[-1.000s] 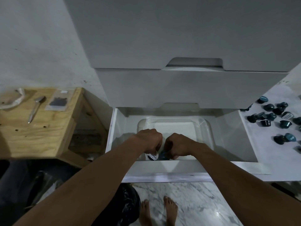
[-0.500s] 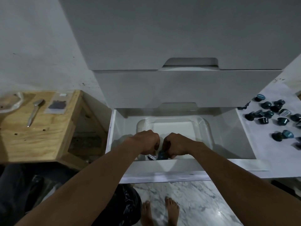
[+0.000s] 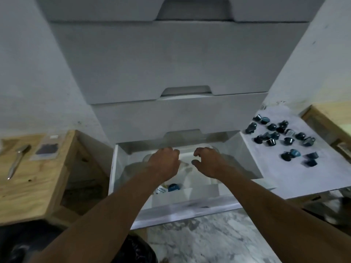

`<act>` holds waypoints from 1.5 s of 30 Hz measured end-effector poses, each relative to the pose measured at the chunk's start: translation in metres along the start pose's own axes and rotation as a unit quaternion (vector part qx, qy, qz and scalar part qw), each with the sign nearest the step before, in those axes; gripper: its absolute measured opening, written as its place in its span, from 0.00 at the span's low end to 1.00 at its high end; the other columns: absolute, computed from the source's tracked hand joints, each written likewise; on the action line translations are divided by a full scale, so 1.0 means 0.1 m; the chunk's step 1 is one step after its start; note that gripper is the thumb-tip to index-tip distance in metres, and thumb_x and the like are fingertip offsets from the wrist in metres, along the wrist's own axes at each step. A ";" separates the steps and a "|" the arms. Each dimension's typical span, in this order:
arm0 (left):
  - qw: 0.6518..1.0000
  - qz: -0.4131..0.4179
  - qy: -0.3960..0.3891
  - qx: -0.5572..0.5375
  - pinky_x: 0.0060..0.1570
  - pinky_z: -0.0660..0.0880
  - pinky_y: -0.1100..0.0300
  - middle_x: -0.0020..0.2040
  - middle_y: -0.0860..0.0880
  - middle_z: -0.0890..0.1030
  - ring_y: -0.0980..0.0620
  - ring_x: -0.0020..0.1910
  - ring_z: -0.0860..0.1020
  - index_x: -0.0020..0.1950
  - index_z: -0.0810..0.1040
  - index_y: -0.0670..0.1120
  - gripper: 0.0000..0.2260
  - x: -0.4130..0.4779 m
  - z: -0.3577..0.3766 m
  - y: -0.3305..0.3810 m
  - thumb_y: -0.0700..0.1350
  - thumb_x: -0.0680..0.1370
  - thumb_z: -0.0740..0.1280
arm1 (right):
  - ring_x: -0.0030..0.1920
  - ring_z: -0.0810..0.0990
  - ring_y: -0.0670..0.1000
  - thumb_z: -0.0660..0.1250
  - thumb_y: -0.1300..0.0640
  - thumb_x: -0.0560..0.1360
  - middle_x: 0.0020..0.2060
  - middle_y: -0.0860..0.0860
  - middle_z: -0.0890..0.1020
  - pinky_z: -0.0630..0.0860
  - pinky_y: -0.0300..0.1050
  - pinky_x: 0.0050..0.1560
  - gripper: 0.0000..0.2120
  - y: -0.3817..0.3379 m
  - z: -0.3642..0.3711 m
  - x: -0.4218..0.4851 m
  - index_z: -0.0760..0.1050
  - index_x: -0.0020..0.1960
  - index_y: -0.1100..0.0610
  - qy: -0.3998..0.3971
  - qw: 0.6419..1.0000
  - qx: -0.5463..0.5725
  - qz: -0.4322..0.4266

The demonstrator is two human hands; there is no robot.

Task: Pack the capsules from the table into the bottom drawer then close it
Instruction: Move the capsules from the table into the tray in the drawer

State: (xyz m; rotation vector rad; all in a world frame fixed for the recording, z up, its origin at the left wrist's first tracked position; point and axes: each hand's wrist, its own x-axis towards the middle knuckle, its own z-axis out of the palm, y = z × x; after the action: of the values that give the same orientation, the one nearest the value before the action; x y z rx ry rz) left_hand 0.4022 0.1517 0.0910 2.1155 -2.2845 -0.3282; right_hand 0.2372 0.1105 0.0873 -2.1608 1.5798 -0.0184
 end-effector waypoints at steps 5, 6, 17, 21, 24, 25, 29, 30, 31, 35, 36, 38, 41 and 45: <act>0.991 0.028 0.128 0.013 0.55 0.71 0.51 0.59 0.42 0.77 0.43 0.57 0.75 0.63 0.72 0.42 0.15 -0.01 -0.12 0.48 0.48 0.81 0.55 | 0.61 0.75 0.57 0.59 0.50 0.79 0.62 0.55 0.76 0.71 0.50 0.61 0.17 0.27 -0.37 -0.30 0.71 0.65 0.56 0.120 0.992 -0.041 -0.006; 0.987 0.033 0.156 0.009 0.56 0.71 0.51 0.59 0.42 0.77 0.43 0.56 0.75 0.63 0.72 0.42 0.15 -0.01 -0.14 0.58 0.47 0.81 0.55 | 0.61 0.75 0.58 0.59 0.50 0.79 0.62 0.55 0.76 0.72 0.50 0.61 0.17 0.35 -0.42 -0.35 0.71 0.64 0.57 0.149 0.988 -0.043 -0.016; 0.927 0.118 0.353 0.050 0.36 0.77 0.59 0.39 0.45 0.81 0.46 0.36 0.79 0.43 0.80 0.42 0.06 -0.07 -0.09 2.24 0.44 0.73 0.67 | 0.58 0.76 0.62 0.63 0.54 0.78 0.58 0.60 0.78 0.74 0.54 0.56 0.17 1.86 -0.90 -1.31 0.73 0.63 0.63 0.320 0.945 -0.044 -0.044; 0.937 0.139 0.318 0.031 0.41 0.79 0.58 0.44 0.45 0.82 0.47 0.41 0.80 0.49 0.80 0.42 0.12 -0.03 0.02 2.88 0.47 0.76 0.61 | 0.61 0.73 0.59 0.60 0.51 0.79 0.60 0.57 0.76 0.72 0.52 0.60 0.19 2.43 -1.03 -1.68 0.71 0.65 0.60 0.309 0.951 -0.020 -0.009; 0.949 0.147 0.278 0.020 0.42 0.79 0.56 0.46 0.44 0.82 0.46 0.42 0.80 0.52 0.79 0.41 0.10 0.01 0.11 3.27 0.45 0.74 0.68 | 0.61 0.73 0.57 0.60 0.51 0.79 0.61 0.56 0.76 0.72 0.50 0.59 0.17 2.81 -1.09 -1.88 0.71 0.64 0.59 0.299 0.954 -0.007 0.014; 0.950 0.153 0.272 0.018 0.42 0.79 0.56 0.47 0.44 0.82 0.46 0.43 0.80 0.52 0.79 0.41 0.10 0.04 0.12 3.37 0.45 0.74 0.68 | 0.61 0.73 0.57 0.60 0.51 0.79 0.61 0.55 0.76 0.72 0.49 0.59 0.17 2.92 -1.11 -1.92 0.71 0.65 0.58 0.302 0.953 -0.003 0.023; 0.949 0.174 0.261 0.010 0.37 0.78 0.55 0.45 0.44 0.81 0.46 0.41 0.79 0.51 0.79 0.41 0.10 0.23 0.17 3.68 0.45 0.73 0.69 | 0.60 0.74 0.55 0.60 0.51 0.79 0.61 0.54 0.76 0.72 0.47 0.58 0.18 3.30 -1.21 -1.94 0.70 0.66 0.57 0.307 0.950 0.015 0.056; 0.950 0.180 0.255 0.013 0.35 0.77 0.56 0.44 0.44 0.80 0.46 0.40 0.79 0.50 0.79 0.41 0.09 0.29 0.19 3.73 0.45 0.73 0.70 | 0.61 0.74 0.55 0.60 0.51 0.79 0.62 0.54 0.76 0.72 0.48 0.59 0.18 3.38 -1.22 -1.92 0.70 0.67 0.57 0.301 0.951 0.019 0.063; 0.951 0.186 0.247 0.014 0.34 0.77 0.56 0.43 0.45 0.80 0.47 0.39 0.79 0.49 0.79 0.41 0.09 0.37 0.22 3.78 0.45 0.73 0.70 | 0.61 0.73 0.55 0.60 0.52 0.79 0.63 0.54 0.75 0.72 0.48 0.60 0.19 3.46 -1.23 -1.88 0.69 0.68 0.57 0.294 0.953 0.024 0.071; 0.955 0.200 0.220 0.015 0.35 0.77 0.58 0.43 0.46 0.79 0.47 0.40 0.79 0.49 0.79 0.42 0.08 0.78 0.38 3.91 0.45 0.73 0.70 | 0.62 0.73 0.54 0.60 0.53 0.79 0.64 0.54 0.74 0.71 0.47 0.60 0.19 3.72 -1.25 -1.62 0.68 0.68 0.57 0.279 0.956 0.038 0.084; 0.956 0.201 0.213 0.009 0.37 0.77 0.57 0.45 0.46 0.79 0.47 0.43 0.79 0.51 0.78 0.42 0.09 0.90 0.42 3.93 0.46 0.75 0.68 | 0.62 0.73 0.54 0.61 0.53 0.79 0.64 0.54 0.74 0.71 0.46 0.60 0.19 3.77 -1.25 -1.53 0.68 0.68 0.57 0.276 0.956 0.042 0.086; 0.961 0.206 0.186 0.003 0.45 0.76 0.57 0.50 0.46 0.78 0.47 0.48 0.77 0.55 0.76 0.43 0.10 1.13 0.53 3.96 0.47 0.78 0.63 | 0.62 0.73 0.53 0.61 0.52 0.79 0.64 0.53 0.74 0.71 0.46 0.61 0.19 3.87 -1.24 -1.34 0.68 0.68 0.56 0.261 0.960 0.050 0.094; 0.964 0.217 0.156 0.001 0.44 0.77 0.56 0.48 0.45 0.78 0.47 0.47 0.77 0.52 0.75 0.43 0.09 1.43 0.66 4.01 0.47 0.78 0.63 | 0.62 0.73 0.52 0.61 0.51 0.79 0.65 0.52 0.73 0.72 0.45 0.62 0.19 4.02 -1.26 -1.04 0.67 0.68 0.55 0.219 0.969 0.056 0.100; 0.969 0.212 0.126 -0.004 0.34 0.78 0.57 0.40 0.45 0.79 0.47 0.39 0.80 0.45 0.78 0.43 0.10 1.88 0.82 3.97 0.47 0.70 0.74 | 0.62 0.75 0.51 0.62 0.50 0.79 0.68 0.51 0.71 0.72 0.48 0.65 0.21 4.15 -1.27 -0.59 0.66 0.70 0.52 0.169 0.976 0.075 0.118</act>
State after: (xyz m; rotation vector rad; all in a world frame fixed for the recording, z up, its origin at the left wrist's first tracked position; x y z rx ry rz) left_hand -0.0169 0.0040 0.0494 1.4989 -2.4775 -0.0536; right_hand -0.1909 0.0217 0.0626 -1.9149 1.9459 -0.4371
